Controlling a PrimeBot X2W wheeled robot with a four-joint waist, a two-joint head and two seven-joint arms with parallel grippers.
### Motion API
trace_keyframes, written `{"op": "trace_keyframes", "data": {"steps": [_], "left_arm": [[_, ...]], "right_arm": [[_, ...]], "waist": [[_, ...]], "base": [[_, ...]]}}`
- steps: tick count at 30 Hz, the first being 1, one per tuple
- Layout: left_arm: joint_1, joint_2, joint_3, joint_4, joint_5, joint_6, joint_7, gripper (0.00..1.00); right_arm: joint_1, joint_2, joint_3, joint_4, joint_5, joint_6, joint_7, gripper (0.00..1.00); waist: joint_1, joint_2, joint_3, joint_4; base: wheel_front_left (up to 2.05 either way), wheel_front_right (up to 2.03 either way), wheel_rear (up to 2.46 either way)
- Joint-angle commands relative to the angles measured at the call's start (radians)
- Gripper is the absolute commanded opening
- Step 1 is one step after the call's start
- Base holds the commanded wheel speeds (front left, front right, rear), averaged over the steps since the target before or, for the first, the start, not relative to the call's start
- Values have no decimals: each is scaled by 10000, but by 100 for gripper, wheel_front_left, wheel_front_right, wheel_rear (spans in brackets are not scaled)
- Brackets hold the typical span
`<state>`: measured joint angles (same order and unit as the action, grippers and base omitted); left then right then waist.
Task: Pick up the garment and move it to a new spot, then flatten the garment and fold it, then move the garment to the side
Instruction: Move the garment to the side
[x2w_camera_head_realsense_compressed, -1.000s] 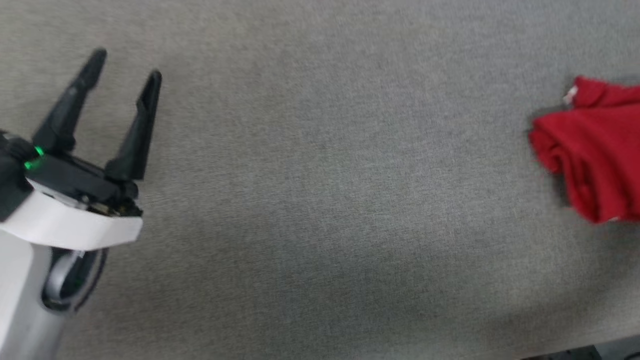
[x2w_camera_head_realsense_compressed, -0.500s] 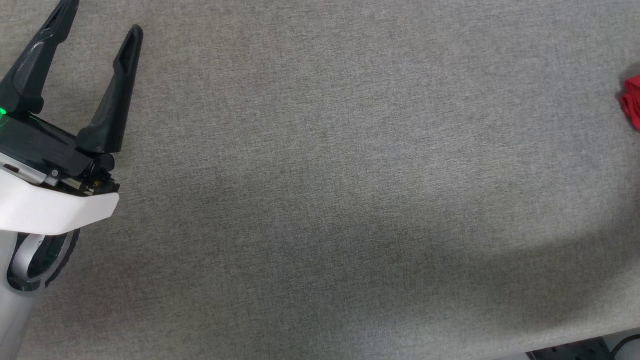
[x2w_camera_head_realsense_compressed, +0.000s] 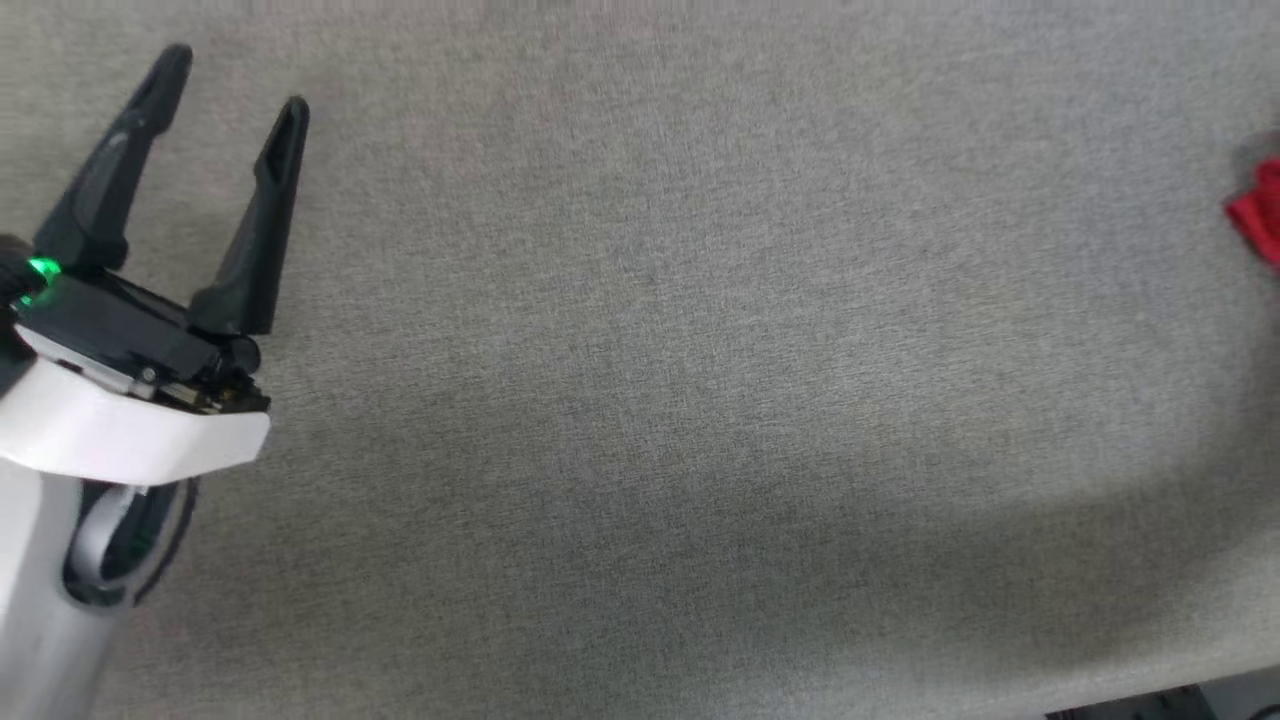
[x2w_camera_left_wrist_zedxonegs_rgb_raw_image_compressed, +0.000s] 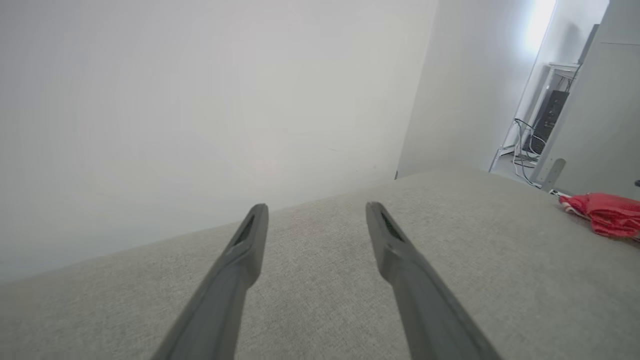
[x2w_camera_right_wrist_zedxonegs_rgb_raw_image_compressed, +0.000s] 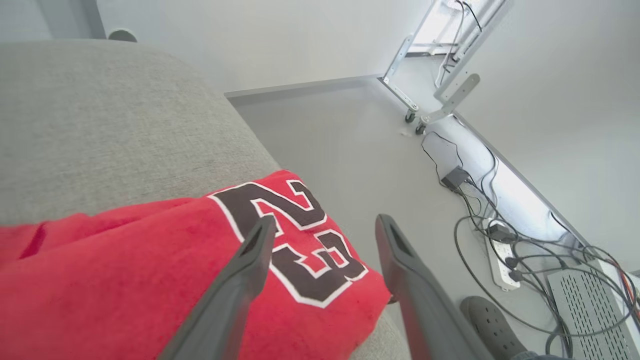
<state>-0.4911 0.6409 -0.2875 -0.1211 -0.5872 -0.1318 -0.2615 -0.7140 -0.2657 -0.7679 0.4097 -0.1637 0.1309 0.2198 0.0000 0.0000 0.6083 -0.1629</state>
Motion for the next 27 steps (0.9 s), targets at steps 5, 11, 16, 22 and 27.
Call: {"op": "trace_keyframes", "data": {"steps": [5,11,16,22,27], "left_arm": [[859,-720,162,509,157,25,-49,100],[1805,-1425,330,1106,389,25,-49,100],[2784,-2101,676,1818,531,25,-49,100],[3794,-2643,1063,2391,781,25,-49,100],[4547,-2942,1412,2627,814,25,-49,100]], "right_arm": [[869,-259,1524,325,701,-3,-492,100],[1838,-280,3015,310,1419,-3,-1153,100],[2797,-52,4211,267,2107,-3,-1915,100],[3814,347,5369,240,2856,-4,-2932,100],[4560,453,6694,190,3633,-5,-3602,100]], "waist": [[0,0,-1288,264],[0,0,-2376,648],[0,0,-3367,1160],[0,0,-4314,1758],[0,0,-4965,2073]], "base": [[0,0,0],[0,0,0],[0,0,0],[0,0,0],[0,0,0]]}}
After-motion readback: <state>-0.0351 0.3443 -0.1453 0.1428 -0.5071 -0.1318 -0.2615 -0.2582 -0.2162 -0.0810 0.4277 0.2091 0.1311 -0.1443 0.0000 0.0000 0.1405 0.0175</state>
